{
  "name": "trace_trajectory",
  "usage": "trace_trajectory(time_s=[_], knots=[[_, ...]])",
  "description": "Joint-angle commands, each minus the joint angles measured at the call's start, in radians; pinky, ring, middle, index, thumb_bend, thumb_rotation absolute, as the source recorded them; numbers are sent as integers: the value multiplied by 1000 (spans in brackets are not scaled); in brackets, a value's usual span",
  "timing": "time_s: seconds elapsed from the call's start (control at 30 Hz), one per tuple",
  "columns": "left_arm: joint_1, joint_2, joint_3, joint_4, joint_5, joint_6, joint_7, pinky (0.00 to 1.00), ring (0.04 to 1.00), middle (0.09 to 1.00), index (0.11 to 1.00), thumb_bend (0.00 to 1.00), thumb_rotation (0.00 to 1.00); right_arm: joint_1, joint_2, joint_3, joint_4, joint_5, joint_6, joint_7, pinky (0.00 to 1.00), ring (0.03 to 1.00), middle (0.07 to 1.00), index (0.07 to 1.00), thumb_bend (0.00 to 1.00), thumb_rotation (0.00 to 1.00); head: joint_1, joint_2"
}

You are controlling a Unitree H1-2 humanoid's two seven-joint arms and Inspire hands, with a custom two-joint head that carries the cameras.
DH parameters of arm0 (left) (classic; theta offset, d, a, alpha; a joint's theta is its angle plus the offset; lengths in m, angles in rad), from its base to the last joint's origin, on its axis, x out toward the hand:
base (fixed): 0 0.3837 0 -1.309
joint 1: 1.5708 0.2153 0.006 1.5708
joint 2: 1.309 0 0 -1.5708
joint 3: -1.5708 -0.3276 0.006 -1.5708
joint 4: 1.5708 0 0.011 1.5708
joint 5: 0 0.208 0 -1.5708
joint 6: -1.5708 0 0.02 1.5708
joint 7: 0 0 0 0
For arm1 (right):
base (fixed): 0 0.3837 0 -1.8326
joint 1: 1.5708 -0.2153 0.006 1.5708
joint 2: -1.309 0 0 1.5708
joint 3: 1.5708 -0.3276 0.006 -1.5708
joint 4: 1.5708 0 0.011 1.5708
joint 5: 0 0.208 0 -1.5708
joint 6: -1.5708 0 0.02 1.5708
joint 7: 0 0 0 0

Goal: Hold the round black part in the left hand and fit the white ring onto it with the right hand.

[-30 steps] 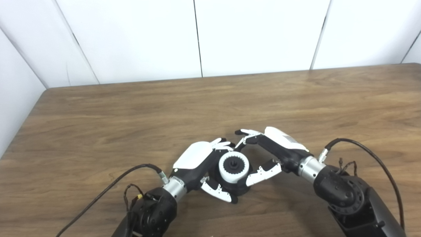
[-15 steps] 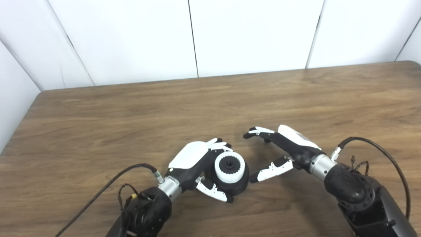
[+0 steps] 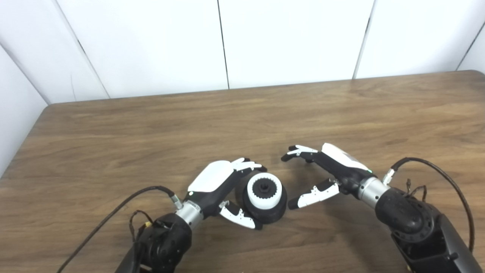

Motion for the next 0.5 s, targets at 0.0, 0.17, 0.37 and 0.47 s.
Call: trace_trajectory(time_s=[0.0,0.17,0.37,0.47], knots=[[7,28,26,0,-2,32,-12,905,963,910,877,1000,246,-34,-13,-16,-13,1,-12,-19,880,966,943,818,1000,463,1,0],[15,36,61,-10,-22,27,-15,891,957,921,898,1000,276,-39,-21,-21,-10,1,-7,-13,886,968,945,838,1000,448,2,-2],[1,74,97,-55,-60,79,-88,898,972,955,946,1000,318,-46,-49,-19,-8,-12,-3,0,903,984,957,918,1000,438,2,-2],[-1,95,116,-78,-70,103,-115,902,981,967,960,1000,313,-45,-59,-27,-6,-1,2,0,945,993,965,936,1000,447,5,-5]])
